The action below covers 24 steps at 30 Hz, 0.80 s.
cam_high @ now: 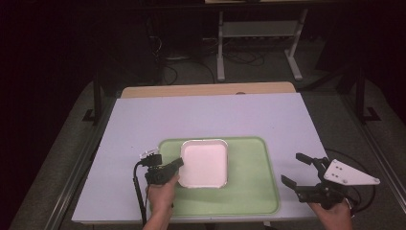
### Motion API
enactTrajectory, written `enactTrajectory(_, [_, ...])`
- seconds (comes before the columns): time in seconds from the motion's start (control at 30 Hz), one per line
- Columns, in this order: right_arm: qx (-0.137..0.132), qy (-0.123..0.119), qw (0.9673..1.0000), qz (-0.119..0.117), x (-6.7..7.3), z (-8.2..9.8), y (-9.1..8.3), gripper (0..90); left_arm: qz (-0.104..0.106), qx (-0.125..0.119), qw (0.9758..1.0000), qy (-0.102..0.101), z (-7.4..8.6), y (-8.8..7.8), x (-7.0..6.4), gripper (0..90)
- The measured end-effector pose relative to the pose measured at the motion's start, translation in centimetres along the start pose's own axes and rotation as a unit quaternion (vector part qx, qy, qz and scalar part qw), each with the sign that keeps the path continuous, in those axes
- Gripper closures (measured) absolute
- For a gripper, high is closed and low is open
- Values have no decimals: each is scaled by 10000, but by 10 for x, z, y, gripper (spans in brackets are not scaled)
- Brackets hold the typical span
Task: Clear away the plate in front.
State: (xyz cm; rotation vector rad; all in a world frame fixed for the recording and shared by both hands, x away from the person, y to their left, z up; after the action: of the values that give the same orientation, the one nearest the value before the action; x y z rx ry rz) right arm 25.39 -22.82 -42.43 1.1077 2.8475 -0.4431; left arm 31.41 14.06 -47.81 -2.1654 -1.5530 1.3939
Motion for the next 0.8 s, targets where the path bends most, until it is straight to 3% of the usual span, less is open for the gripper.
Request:
enactTrajectory(0.3, [4, -8, 10000, -6, 0, 0, 0, 140, -246, 109, 9996, 87, 9, 4, 1, 888])
enactTrajectory(0.5, [1, -17, 10000, -10, 1, -1, 1, 140, -479, 201, 9982, 285, 16, 6, 2, 887])
enactTrajectory(0.7, [6, -27, 10000, -20, 2, -1, 1, 141, -577, 260, 9977, 238, 22, 9, 3, 881])
enactTrajectory(0.8, [6, -34, 10000, -25, 2, -1, 1, 141, -510, 312, 9980, 181, 25, 10, 3, 874])
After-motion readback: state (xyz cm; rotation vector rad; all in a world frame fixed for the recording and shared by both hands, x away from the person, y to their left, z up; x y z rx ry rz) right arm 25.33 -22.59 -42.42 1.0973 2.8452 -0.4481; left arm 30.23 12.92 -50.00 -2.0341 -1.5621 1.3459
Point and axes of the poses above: each handheld gripper's, and its own axes: y roughly forward along the jaws, z roughly out of its underside, x roughly to its left, the point moved 7 cm from there along y, roughly forward along the jaws, and after that the axes turned 7 degrees about -y, right-handed, at the moved point
